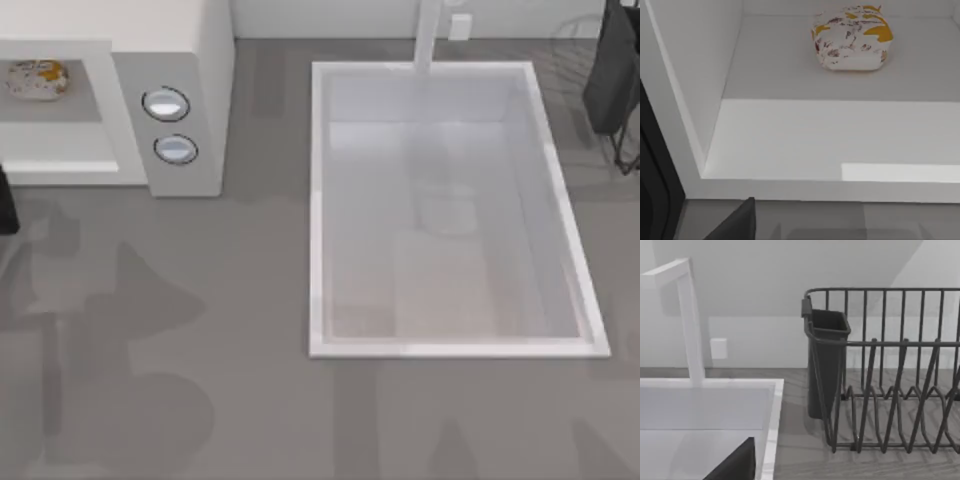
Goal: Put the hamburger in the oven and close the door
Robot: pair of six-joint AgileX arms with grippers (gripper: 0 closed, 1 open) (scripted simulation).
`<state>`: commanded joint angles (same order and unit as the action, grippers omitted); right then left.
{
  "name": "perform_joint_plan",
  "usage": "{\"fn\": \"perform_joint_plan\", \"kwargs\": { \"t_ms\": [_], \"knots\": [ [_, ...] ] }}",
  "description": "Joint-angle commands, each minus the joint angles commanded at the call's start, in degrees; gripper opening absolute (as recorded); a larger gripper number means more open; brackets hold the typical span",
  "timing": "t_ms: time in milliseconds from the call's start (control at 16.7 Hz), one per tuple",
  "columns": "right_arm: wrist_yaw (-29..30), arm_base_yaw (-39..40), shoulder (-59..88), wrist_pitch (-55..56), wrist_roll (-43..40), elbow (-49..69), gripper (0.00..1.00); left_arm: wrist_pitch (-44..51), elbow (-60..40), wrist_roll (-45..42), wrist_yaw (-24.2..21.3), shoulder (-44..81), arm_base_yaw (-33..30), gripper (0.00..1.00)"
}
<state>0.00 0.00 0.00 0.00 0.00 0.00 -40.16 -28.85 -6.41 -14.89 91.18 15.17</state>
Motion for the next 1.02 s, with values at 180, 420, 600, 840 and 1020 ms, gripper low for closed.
{"fn": "perform_joint_plan", "kwargs": {
  "t_ms": [180, 420, 600, 840, 1020],
  "knots": [
    [0.0, 0.0, 0.0, 0.0, 0.0, 0.0, 1.0, 8.11, -2.06, 0.03, 0.09, -6.05, 0.0, 1.0],
    [0.0, 0.0, 0.0, 0.0, 0.0, 0.0, 1.0, 14.21, -3.61, 0.05, 0.16, -10.61, 0.0, 1.0],
    [0.0, 0.0, 0.0, 0.0, 0.0, 0.0, 1.0, 14.39, -3.66, 0.05, 0.16, -10.75, 0.0, 1.0],
    [0.0, 0.0, 0.0, 0.0, 0.0, 0.0, 1.0, 14.8, -2.82, 0.19, 0.46, -12.43, -0.33, 1.0],
    [0.0, 0.0, 0.0, 0.0, 0.0, 0.0, 1.0, 16.88, -0.23, 0.69, 1.57, -19.06, -1.61, 1.0]
  ]
}}
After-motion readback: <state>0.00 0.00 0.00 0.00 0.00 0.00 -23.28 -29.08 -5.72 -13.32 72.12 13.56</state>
